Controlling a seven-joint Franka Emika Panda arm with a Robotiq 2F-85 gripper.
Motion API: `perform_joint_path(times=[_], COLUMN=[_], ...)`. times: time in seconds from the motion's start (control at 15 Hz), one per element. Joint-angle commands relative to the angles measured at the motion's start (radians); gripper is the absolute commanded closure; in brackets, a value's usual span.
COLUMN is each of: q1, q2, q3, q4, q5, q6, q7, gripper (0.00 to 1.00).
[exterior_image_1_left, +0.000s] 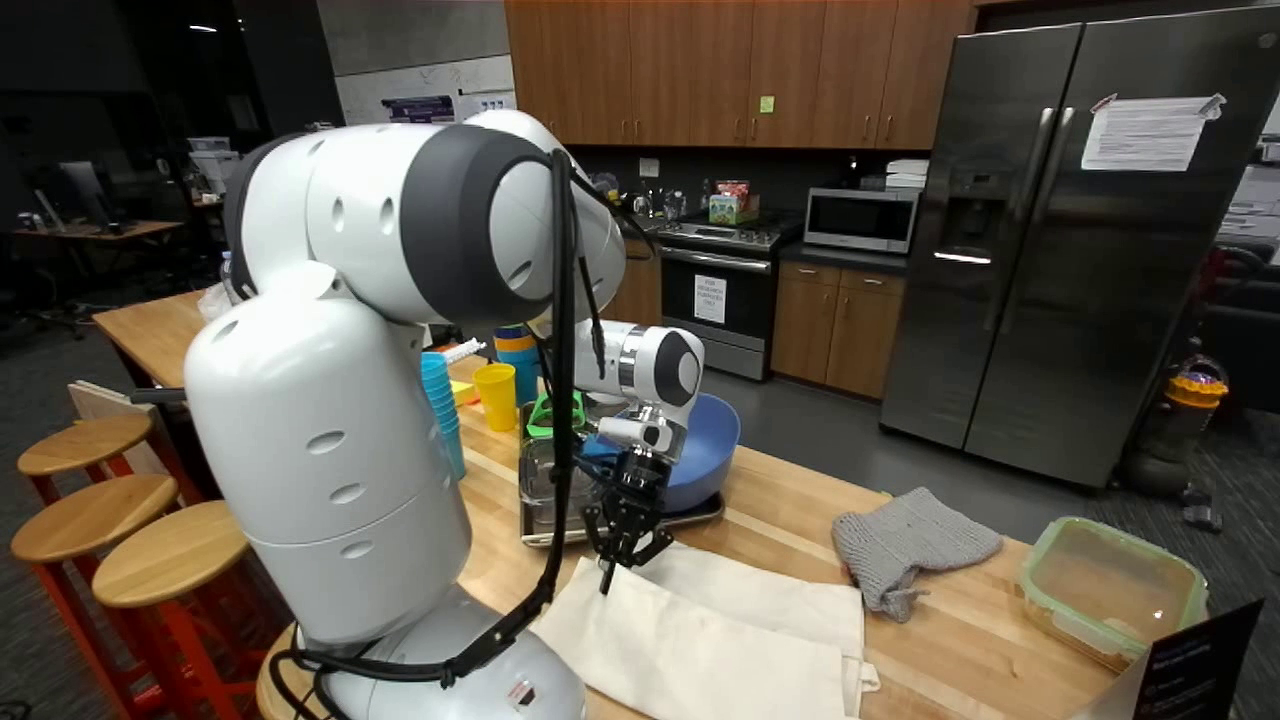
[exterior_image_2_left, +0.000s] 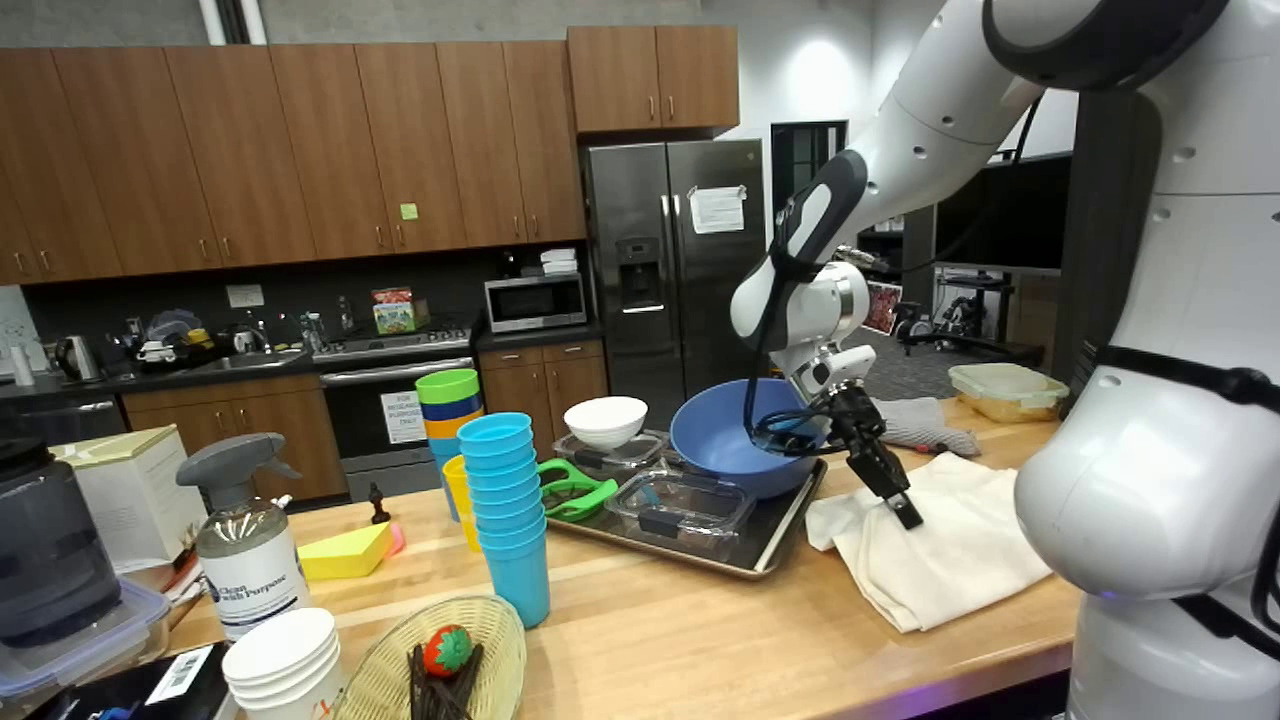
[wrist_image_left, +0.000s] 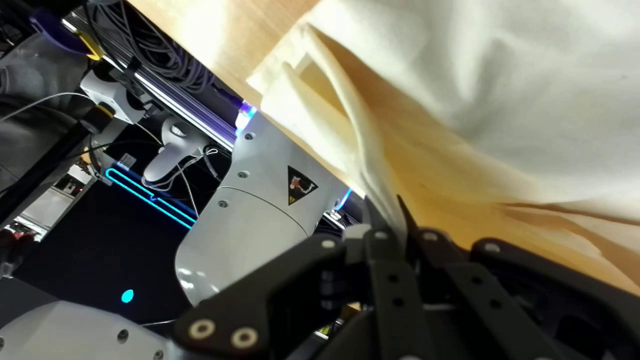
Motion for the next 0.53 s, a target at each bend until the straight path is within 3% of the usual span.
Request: perform_joint_path(times=[0.0,0.13,0.2,0.33,0.4,0.47], q1=[0.001,0.002,-0.143,-0.22,-0.171,-0.244], q2=[-0.027,-0.021,-0.047,-0.068,-0.052,-0.075], q3=[-0.007,-0.005,0.046,0.079,0.071,0.103], q4=[-0.01,-0.015,-0.026,-0.032,-0.038,-0.047], q5=[-0.046,-0.088,-0.165,-0.242,-0.24,-0.265], q6=[0.074,0.155,0.182,0.228,0.266,0.289], q7=[0.104,0.169,0.093,0.086,0.165,0.145], gripper=[0.99,0.99,0.99,0.99,0.99,0.99])
